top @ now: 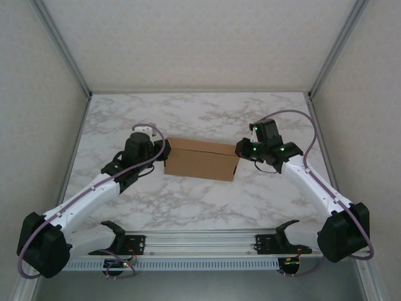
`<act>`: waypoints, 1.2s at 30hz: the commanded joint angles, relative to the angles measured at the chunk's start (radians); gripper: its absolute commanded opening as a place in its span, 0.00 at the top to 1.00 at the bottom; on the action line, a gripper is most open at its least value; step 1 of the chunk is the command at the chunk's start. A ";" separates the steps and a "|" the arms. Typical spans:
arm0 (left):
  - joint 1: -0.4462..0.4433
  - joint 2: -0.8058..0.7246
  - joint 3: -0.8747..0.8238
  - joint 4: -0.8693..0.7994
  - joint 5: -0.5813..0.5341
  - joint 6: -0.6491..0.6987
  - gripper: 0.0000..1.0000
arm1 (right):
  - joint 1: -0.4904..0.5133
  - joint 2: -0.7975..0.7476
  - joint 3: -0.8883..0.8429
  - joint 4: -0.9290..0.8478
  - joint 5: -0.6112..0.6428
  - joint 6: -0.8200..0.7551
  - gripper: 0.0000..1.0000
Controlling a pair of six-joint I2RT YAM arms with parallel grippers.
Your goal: Fold the paper box
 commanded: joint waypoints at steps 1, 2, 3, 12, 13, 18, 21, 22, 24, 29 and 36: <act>-0.007 0.022 0.053 0.078 0.061 0.042 0.81 | 0.031 0.007 0.069 0.058 -0.085 -0.040 0.85; -0.007 0.025 0.050 0.089 0.047 0.050 0.81 | 0.030 0.008 0.067 0.072 -0.079 -0.045 0.84; -0.007 0.025 0.039 0.105 0.035 0.053 0.81 | 0.031 0.006 0.058 0.090 -0.069 -0.049 0.84; -0.017 -0.082 -0.197 0.257 0.060 0.001 0.83 | 0.036 -0.101 -0.184 0.315 -0.117 -0.067 0.82; -0.022 -0.108 -0.218 0.260 0.052 0.001 0.83 | 0.037 -0.122 -0.213 0.331 -0.117 -0.069 0.82; -0.064 -0.247 -0.337 0.281 0.006 -0.006 0.82 | 0.069 -0.241 -0.326 0.375 -0.108 -0.096 0.82; -0.105 -0.303 -0.385 0.280 -0.024 -0.011 0.81 | 0.103 -0.302 -0.375 0.372 -0.083 -0.102 0.81; -0.117 -0.317 -0.393 0.274 -0.031 -0.017 0.81 | 0.120 -0.323 -0.388 0.363 -0.064 -0.108 0.82; -0.152 -0.344 -0.419 0.266 -0.045 -0.037 0.80 | 0.161 -0.369 -0.419 0.348 -0.013 -0.131 0.82; -0.246 -0.408 -0.468 0.198 -0.128 -0.077 0.76 | 0.248 -0.478 -0.497 0.314 0.060 -0.118 0.81; -0.315 -0.391 -0.495 0.148 -0.187 -0.171 0.71 | 0.338 -0.601 -0.608 0.274 0.166 -0.102 0.81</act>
